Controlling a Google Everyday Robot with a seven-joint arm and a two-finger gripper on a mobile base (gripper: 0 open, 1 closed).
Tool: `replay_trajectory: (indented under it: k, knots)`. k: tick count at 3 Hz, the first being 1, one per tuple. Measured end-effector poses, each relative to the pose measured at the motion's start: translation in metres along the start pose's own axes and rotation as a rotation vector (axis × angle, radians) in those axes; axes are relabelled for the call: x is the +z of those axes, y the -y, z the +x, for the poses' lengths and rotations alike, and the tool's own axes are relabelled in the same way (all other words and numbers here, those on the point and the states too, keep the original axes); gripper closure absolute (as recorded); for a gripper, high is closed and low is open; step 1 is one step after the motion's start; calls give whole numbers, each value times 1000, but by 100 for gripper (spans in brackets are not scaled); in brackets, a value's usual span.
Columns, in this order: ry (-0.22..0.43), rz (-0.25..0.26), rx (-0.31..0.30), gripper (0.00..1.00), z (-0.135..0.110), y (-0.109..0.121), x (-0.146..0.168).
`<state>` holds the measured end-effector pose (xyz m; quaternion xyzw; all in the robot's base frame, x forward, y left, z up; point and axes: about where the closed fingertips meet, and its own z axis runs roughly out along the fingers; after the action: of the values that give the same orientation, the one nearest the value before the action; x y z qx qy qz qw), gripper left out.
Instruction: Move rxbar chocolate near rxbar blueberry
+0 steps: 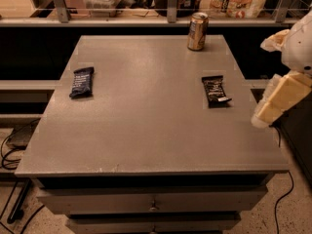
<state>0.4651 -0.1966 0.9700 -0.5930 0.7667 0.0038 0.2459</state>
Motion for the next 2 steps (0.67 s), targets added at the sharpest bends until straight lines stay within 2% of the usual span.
replay_trajectory:
  k: [1, 2]
  knots:
    - [83, 56, 13, 0, -18, 24, 20]
    - [83, 56, 13, 0, -18, 24, 20]
